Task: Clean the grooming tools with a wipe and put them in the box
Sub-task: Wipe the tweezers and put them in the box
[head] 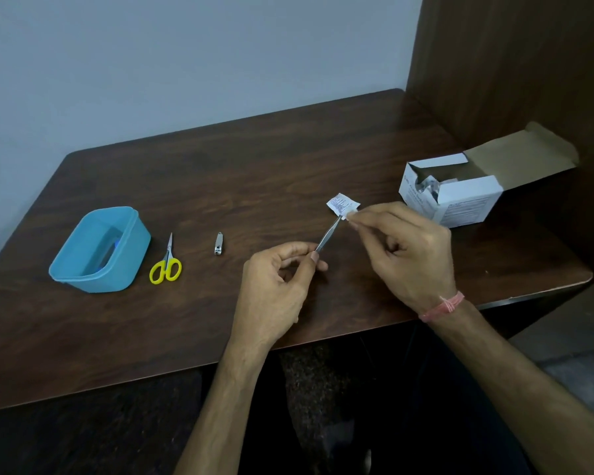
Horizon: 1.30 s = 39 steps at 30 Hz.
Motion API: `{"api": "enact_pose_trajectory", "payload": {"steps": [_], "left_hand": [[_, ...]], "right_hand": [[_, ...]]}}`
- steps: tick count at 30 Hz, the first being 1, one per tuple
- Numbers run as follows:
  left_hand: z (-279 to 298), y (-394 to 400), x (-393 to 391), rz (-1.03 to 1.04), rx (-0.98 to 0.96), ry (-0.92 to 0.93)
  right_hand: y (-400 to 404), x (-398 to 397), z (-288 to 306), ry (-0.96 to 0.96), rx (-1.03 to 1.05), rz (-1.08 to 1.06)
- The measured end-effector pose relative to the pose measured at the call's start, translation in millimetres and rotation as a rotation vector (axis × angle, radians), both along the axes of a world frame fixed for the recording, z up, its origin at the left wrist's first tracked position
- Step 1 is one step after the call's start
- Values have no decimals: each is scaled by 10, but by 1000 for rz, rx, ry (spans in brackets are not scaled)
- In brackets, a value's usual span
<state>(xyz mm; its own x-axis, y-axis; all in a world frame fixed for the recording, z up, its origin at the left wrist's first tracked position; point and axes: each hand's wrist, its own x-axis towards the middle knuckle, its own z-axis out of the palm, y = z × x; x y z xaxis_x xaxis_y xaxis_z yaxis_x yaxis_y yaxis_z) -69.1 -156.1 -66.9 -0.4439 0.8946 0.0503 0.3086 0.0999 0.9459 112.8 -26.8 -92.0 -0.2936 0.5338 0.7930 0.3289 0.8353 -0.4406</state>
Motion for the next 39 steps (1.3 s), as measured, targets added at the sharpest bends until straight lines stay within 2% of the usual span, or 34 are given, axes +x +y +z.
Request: {"api": "enact_pose_trajectory", "payload": {"steps": [3, 7, 11, 14, 17, 21, 24, 27, 31, 34, 39], "left_hand": [[5, 7, 3, -13, -7, 6], [9, -5, -5, -24, -7, 13], [0, -3, -12, -38, -3, 2], [-14, -2, -12, -45, -2, -1], [-20, -3, -14, -45, -2, 4], [-29, 1, -17, -47, -2, 14], [-33, -2, -20, -48, -3, -2], [-37, 1, -19, -55, 0, 6], [-37, -4, -19, -51, -4, 11], [-34, 1, -12, -51, -9, 14], [-43, 17, -19, -71, -19, 34]], "right_hand": [[5, 4, -20, -74, 3, 67], [-3, -22, 1, -90, 13, 35], [-40, -22, 13, -190, 67, 59], [-28, -27, 40, -151, 19, 20], [-50, -39, 36, -237, 45, 45], [-19, -37, 69, -198, -10, 43], [-43, -27, 72, -269, 36, 75], [-31, -19, 88, -211, 1, 62], [-73, -32, 83, -330, 82, 103], [-53, -21, 105, -285, 40, 70], [-66, -31, 96, -329, 68, 120]]}}
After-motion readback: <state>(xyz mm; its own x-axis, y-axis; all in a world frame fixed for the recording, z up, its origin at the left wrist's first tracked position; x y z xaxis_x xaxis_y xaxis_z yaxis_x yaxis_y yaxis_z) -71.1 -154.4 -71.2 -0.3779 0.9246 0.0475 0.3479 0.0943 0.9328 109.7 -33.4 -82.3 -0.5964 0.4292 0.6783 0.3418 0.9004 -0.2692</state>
